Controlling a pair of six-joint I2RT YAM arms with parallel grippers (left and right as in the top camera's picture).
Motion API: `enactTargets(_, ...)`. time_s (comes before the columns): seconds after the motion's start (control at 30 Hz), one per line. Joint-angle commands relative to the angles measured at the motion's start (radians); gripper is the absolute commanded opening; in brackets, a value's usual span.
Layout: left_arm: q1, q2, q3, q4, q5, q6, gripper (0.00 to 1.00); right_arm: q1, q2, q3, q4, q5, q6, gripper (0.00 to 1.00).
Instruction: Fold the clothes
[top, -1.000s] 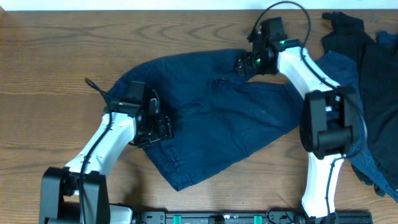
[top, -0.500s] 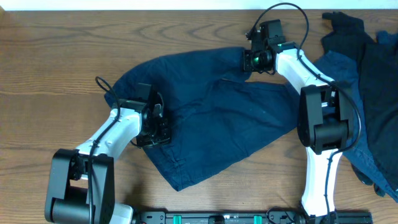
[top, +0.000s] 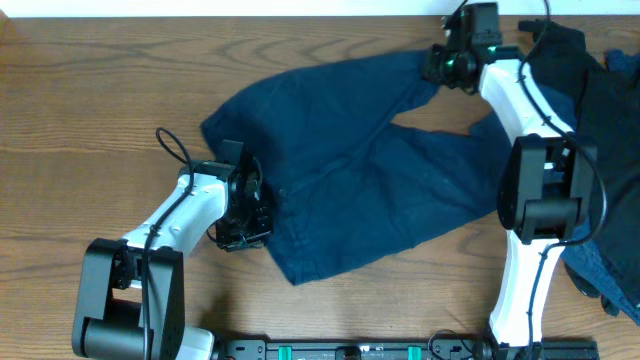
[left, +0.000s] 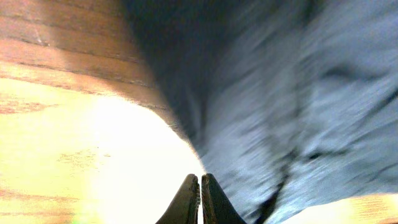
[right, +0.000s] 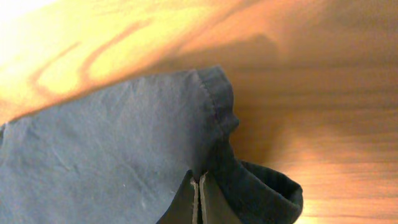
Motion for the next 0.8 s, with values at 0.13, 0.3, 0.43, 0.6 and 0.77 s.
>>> enactTargets(0.13, -0.001, 0.006, -0.002, 0.056, 0.006, 0.088, 0.06, -0.015, -0.071, 0.035, -0.079, 0.199, -0.039, 0.44)
enactTargets(0.3, -0.001, -0.020, 0.058, 0.060, 0.006, 0.128, 0.07, -0.016, -0.111, 0.035, -0.221, 0.333, -0.041, 0.40)
enactTargets(0.43, 0.001, -0.040, 0.082, 0.147, 0.006, 0.132, 0.31, -0.004, -0.148, 0.035, -0.373, 0.251, -0.146, 0.30)
enactTargets(0.6, 0.000, -0.032, 0.081, 0.304, 0.007, 0.017, 0.46, 0.028, -0.152, 0.028, -0.591, 0.209, -0.212, 0.30)
enactTargets(0.77, 0.000, -0.003, 0.081, 0.392, 0.006, -0.029, 0.46, 0.057, -0.152, -0.002, -0.647, 0.211, -0.219, 0.26)
